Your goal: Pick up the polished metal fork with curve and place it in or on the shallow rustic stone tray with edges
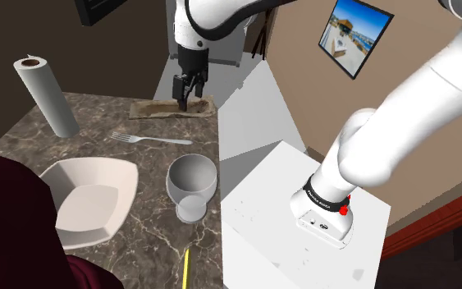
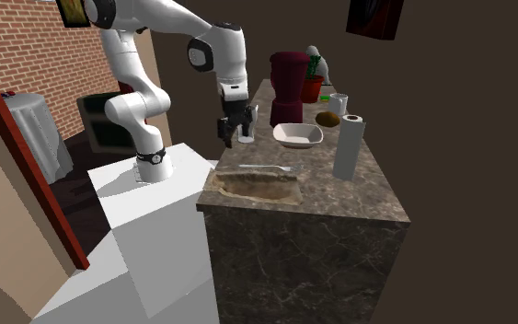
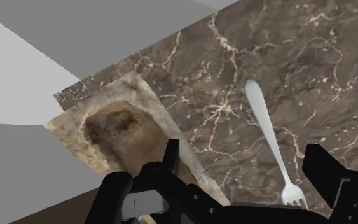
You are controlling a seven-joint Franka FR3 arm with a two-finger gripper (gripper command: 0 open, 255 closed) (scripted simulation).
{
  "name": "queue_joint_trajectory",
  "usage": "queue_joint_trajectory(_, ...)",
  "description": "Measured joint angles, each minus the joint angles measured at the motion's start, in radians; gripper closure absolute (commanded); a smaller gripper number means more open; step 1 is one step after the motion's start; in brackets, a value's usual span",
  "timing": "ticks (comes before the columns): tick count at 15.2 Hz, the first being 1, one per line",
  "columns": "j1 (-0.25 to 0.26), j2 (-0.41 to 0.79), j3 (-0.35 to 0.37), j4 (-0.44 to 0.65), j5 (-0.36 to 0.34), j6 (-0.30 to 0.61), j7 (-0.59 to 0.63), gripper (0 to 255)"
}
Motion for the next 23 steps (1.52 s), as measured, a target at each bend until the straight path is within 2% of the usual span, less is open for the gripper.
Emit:
queue_joint_trajectory(8, 0.055, 0.270, 0.073, 0.180, -0.076, 0.114, 0.045, 0)
queue_joint_trajectory(13, 0.101, 0.431, 0.100, 0.317, -0.146, 0.145, 0.080, 0)
queue_joint_trajectory(23, 0.115, 0.512, 0.096, 0.309, -0.177, 0.234, 0.097, 0)
